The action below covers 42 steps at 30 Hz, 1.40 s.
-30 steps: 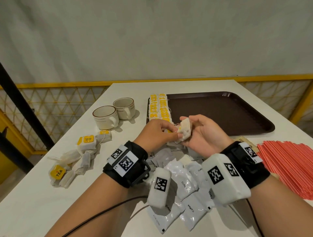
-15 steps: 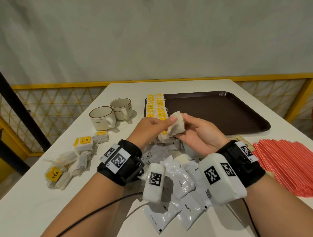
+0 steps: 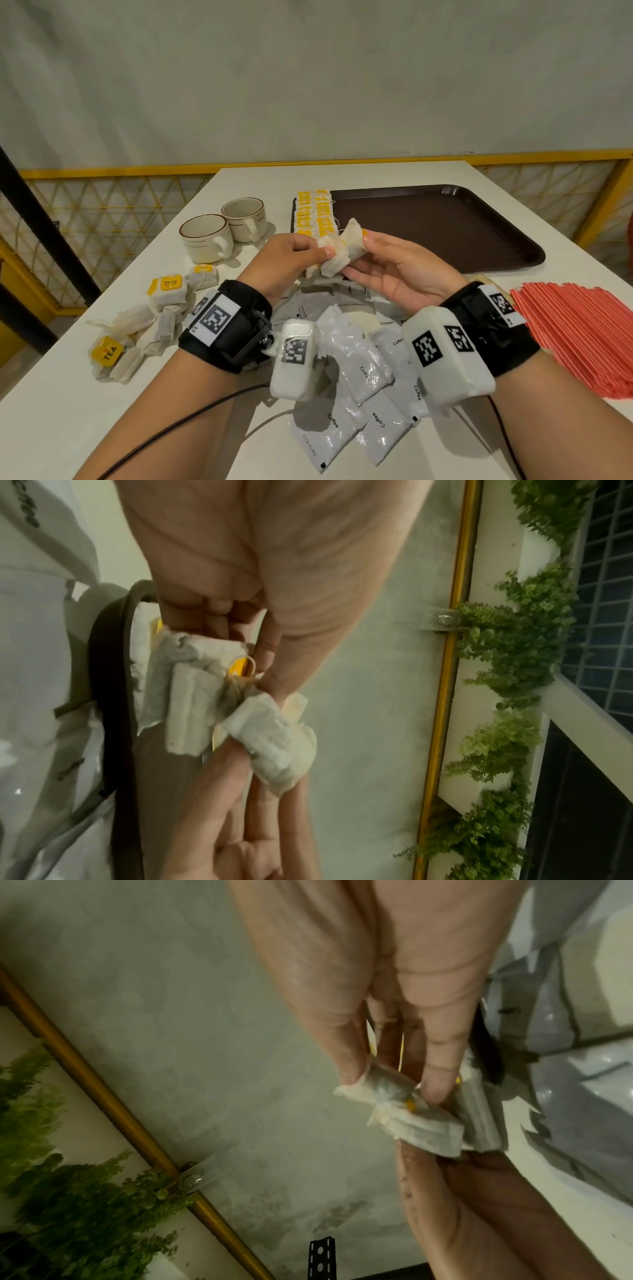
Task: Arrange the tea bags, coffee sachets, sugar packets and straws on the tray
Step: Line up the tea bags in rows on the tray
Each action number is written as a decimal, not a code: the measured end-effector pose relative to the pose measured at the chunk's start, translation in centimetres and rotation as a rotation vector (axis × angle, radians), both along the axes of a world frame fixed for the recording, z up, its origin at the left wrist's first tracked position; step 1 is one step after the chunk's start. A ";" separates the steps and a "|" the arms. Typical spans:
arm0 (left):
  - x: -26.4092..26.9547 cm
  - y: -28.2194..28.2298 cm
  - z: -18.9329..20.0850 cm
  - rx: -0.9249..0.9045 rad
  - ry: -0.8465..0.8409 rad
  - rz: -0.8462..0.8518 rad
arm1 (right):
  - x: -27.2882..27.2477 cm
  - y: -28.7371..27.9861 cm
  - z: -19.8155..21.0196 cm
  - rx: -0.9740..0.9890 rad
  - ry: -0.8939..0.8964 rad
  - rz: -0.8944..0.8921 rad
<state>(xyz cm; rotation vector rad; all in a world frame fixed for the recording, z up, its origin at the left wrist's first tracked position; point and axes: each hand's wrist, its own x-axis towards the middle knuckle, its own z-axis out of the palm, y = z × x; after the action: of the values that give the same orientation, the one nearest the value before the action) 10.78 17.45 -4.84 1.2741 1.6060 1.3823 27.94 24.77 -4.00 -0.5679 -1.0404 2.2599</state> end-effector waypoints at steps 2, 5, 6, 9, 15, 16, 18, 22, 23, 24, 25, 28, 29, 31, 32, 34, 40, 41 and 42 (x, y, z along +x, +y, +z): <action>-0.3 -0.1 0.0 0.011 -0.004 -0.006 | 0.1 0.2 0.1 0.036 -0.063 -0.039; -0.4 -0.1 0.1 0.018 0.024 -0.010 | 0.1 0.2 0.2 0.129 -0.159 -0.089; -0.3 -0.2 0.1 0.019 0.025 -0.014 | 0.0 0.3 0.0 0.196 -0.199 -0.100; -0.1 -0.2 0.2 0.001 0.069 -0.040 | 0.0 -0.1 -0.2 0.390 -0.293 -0.113; -0.4 -0.5 0.5 -0.009 0.039 -0.077 | 0.6 0.4 0.0 0.448 -0.347 -0.131; -0.4 -0.6 0.5 -0.005 0.017 -0.073 | 0.6 0.4 0.0 0.449 -0.346 -0.106; -0.5 -0.6 0.5 0.000 0.018 -0.066 | 0.7 0.2 0.0 0.494 -0.366 -0.053; -0.2 -0.8 0.6 -0.008 0.121 -0.037 | 0.6 -0.2 0.2 0.662 -0.372 -0.042; 0.0 -0.9 0.7 -0.009 0.137 -0.042 | 0.6 -0.3 0.2 0.679 -0.366 -0.050; 0.2 -1.0 0.8 -0.009 0.150 -0.054 | 0.5 -0.4 0.1 0.693 -0.371 -0.053; 0.4 -0.9 0.8 -0.007 0.160 -0.069 | 0.4 -0.5 0.0 0.698 -0.378 -0.059; 0.8 -0.9 0.7 0.016 0.167 -0.078 | 0.1 -0.5 -0.4 0.658 -0.331 -0.080; 0.8 -0.9 0.7 0.021 0.152 -0.070 | 0.1 -0.5 -0.4 0.637 -0.313 -0.092; 0.7 -0.8 0.7 0.027 0.128 -0.056 | 0.1 -0.5 -0.3 0.604 -0.278 -0.101; 0.6 -0.9 0.8 0.026 0.129 -0.049 | 0.1 -0.5 -0.2 0.583 -0.259 -0.093; 0.7 -0.9 0.8 0.027 0.122 -0.039 | 0.1 -0.7 0.0 0.551 -0.224 -0.058; 0.7 -0.8 0.9 0.096 0.062 0.073 | 0.0 -0.5 -0.2 0.510 -0.205 -0.057; 0.6 -0.7 0.8 0.109 0.048 0.085 | 0.0 -0.4 -0.3 0.484 -0.200 -0.060; 0.4 -0.7 0.8 0.117 0.032 0.091 | 0.1 -0.3 -0.3 0.467 -0.199 -0.064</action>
<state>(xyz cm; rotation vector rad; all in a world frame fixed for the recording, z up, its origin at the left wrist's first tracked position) 11.20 16.78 -4.00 1.3106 1.6433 1.5390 28.03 24.45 -4.33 -0.6175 -1.5647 1.8403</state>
